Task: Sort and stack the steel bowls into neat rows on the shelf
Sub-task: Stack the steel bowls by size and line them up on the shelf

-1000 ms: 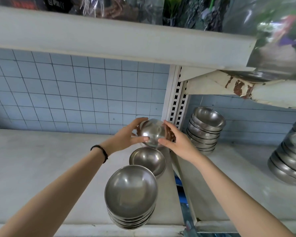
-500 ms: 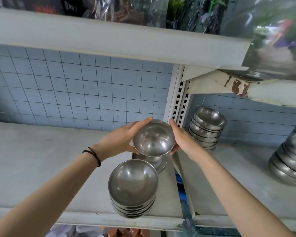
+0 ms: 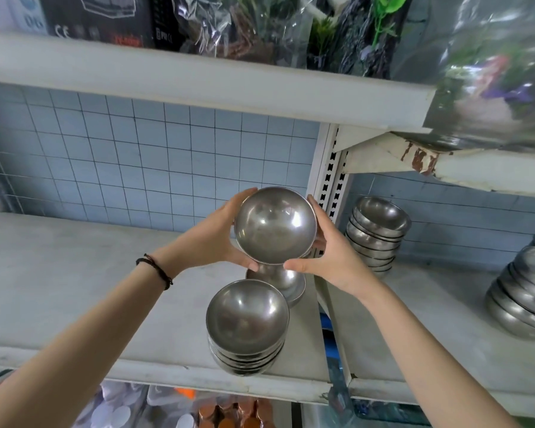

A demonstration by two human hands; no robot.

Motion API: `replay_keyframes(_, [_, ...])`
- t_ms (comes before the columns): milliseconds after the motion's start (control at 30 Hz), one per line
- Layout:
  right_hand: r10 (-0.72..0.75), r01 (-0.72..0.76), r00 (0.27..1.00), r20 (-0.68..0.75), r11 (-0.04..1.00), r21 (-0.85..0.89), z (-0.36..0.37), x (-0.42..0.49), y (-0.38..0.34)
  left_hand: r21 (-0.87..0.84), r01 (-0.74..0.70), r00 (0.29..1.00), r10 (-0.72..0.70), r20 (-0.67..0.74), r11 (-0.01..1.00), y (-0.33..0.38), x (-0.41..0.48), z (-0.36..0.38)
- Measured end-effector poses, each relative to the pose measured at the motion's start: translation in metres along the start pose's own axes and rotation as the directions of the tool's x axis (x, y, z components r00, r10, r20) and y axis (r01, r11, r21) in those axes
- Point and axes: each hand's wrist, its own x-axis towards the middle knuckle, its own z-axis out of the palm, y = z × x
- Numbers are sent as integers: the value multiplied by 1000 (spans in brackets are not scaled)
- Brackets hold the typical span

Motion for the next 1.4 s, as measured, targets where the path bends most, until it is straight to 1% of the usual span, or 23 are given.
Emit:
replay_keyframes(67, [-49,49,999,-5,997,-54,3,-9,-9,-17,-5,1000,5,9,1000,6,-10,-4])
replay_keyframes(133, [-90,90,996,10,988,-128,11,-19,-12,-67,29,999,-28,24,997,11,-25,-5])
replay_keyframes(167, [-93,94,996,10,987,-132,17,-25,-12,-92,43,999,-40,31,995,12,-31,-4])
replay_keyframes(267, [-70,70,998,-4,995,-69,33,-39,-8,-137,82,996,-77,37,987,10,-48,3])
replay_keyframes(400, [-47,47,999,-20,998,-38,45,-50,1,-165,138,990,-129,61,977,3,-67,15])
replay_keyframes(633, [-43,42,999,-14,998,-47,54,-65,9,-157,173,983,-160,94,972,-8,-86,32])
replay_keyframes(733, [-33,32,999,-12,998,-61,56,-70,10,-150,200,975,-182,128,968,-13,-91,37])
replay_keyframes(900, [14,-13,999,31,999,-52,64,-78,18,-173,239,959,-205,196,955,-18,-99,42])
replay_keyframes(1100, [44,-28,993,113,990,-138,68,-82,21,-144,247,945,-205,254,958,-26,-103,37])
replay_keyframes(1267, [55,-23,986,157,980,-200,63,-85,22,-115,228,924,-178,339,967,-32,-103,24])
replay_keyframes(1333, [62,-13,980,188,967,-253,56,-84,21,-98,217,934,-178,311,971,-34,-100,16])
replay_keyframes(1400, [66,3,976,205,948,-317,47,-82,19,-99,232,948,-202,248,968,-37,-96,7])
